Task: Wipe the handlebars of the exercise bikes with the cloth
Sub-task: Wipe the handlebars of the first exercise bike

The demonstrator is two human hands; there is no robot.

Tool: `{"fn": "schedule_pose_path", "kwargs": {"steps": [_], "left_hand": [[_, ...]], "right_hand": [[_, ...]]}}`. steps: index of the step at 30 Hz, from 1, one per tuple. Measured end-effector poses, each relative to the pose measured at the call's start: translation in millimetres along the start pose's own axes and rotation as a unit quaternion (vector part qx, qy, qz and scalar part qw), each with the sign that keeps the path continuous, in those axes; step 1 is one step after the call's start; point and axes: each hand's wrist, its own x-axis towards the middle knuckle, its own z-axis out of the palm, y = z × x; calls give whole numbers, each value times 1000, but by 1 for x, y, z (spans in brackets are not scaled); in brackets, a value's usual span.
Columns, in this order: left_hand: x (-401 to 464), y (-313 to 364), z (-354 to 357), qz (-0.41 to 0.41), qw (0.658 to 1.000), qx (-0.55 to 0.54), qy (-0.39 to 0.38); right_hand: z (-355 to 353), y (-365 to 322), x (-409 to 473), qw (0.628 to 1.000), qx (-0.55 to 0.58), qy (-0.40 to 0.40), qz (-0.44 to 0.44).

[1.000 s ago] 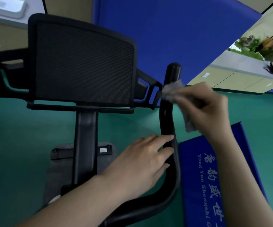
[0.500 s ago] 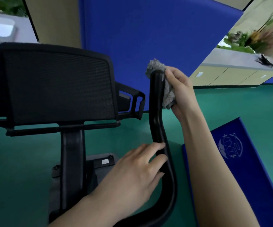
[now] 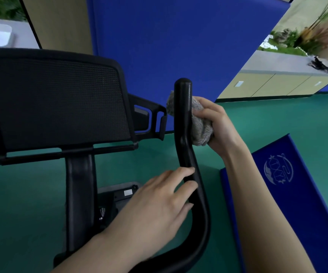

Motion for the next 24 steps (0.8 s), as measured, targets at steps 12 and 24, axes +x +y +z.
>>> {"fn": "schedule_pose_path", "kwargs": {"steps": [12,24], "left_hand": [[1,0,2,1,1000,14,5],[0,-1,4,2,1000,14,9]], "right_hand": [[-10,25,-24,999,-19,-34,8],[-6,45,-18,989,55,-81,111]]}}
